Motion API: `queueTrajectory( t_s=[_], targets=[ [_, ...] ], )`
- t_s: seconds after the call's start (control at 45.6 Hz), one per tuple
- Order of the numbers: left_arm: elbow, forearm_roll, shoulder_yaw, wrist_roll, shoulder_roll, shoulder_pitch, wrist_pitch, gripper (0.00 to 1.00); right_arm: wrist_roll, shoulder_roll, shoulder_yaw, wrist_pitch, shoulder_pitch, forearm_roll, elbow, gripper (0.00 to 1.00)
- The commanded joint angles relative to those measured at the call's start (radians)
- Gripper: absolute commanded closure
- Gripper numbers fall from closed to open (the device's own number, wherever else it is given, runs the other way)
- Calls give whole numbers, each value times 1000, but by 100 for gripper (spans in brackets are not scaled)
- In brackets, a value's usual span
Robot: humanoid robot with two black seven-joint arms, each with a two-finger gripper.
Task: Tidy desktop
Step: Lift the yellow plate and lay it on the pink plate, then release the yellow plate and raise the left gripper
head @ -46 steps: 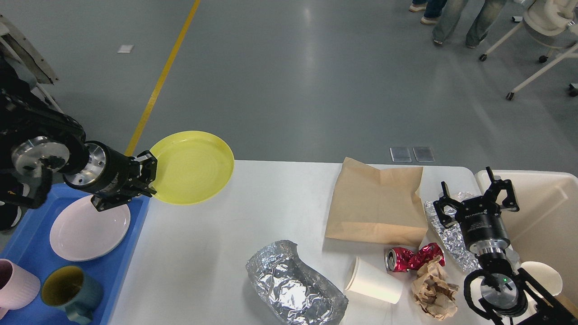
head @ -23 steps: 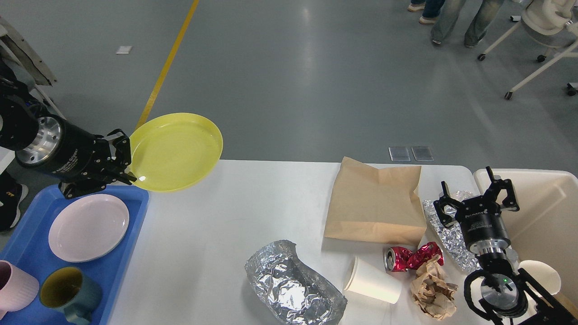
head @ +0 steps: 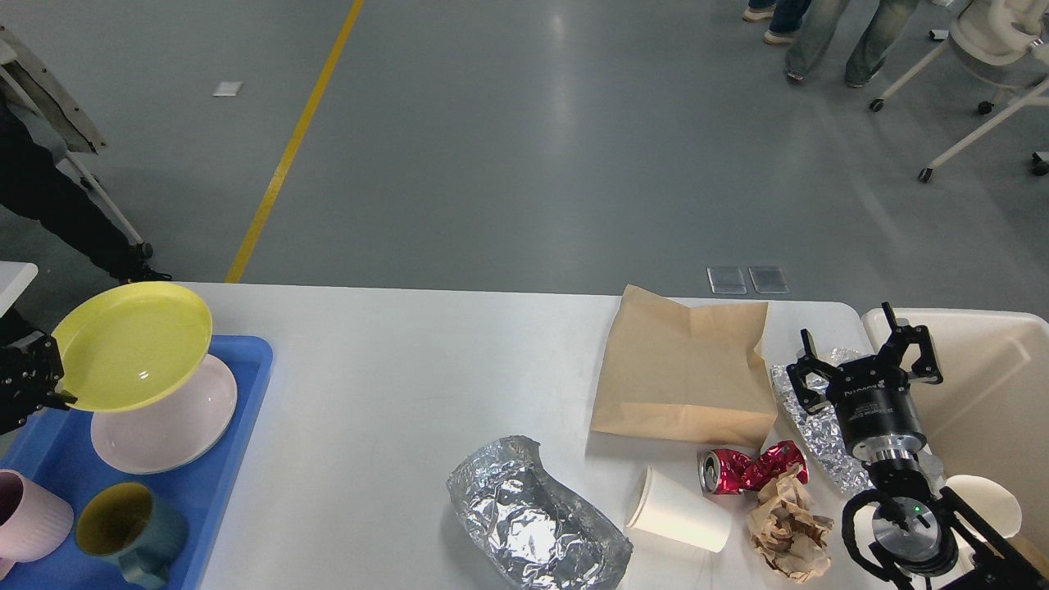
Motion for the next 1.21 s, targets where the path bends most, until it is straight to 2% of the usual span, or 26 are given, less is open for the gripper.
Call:
queueTrajectory(
  t_s=[0.0,0.132,0.219,0.548,0.636,0.68,0.723,0.833,0.877,0.921,0.987,1.074,1.184],
  targets=[
    [123,3,-102,15,-30,154,18,100,0,0,0,0,0,0,0,0],
    [269,3,-228,74,-90,326,56,100,-1,0,0,0,0,0,0,0],
    [299,6,-283,101,-102,389,81,100,0,0,0,0,0,0,0,0],
    [300,45,-297,96,-136,399,116,100,0,0,0,0,0,0,0,0],
    [300,43,-298,93,-136,391,116,97,0,0,0,0,0,0,0,0],
    [300,43,-298,91,-138,391,122,92,0,0,0,0,0,0,0,0],
    [300,43,-298,88,-139,391,125,83,0,0,0,0,0,0,0,0],
    [300,45,-297,90,-150,392,168,52,0,0,0,0,0,0,0,0],
    [299,46,-298,88,-151,391,197,37,0,0,0,0,0,0,0,0],
    [299,46,-298,91,-151,391,217,27,0,0,0,0,0,0,0,0],
    [296,48,-300,94,-151,391,231,21,-1,0,0,0,0,0,0,0],
    [296,48,-298,101,-150,388,228,18,0,0,0,0,0,0,0,0],
    [289,57,-298,99,-145,343,205,4,-1,0,0,0,0,0,0,0]
  ],
)
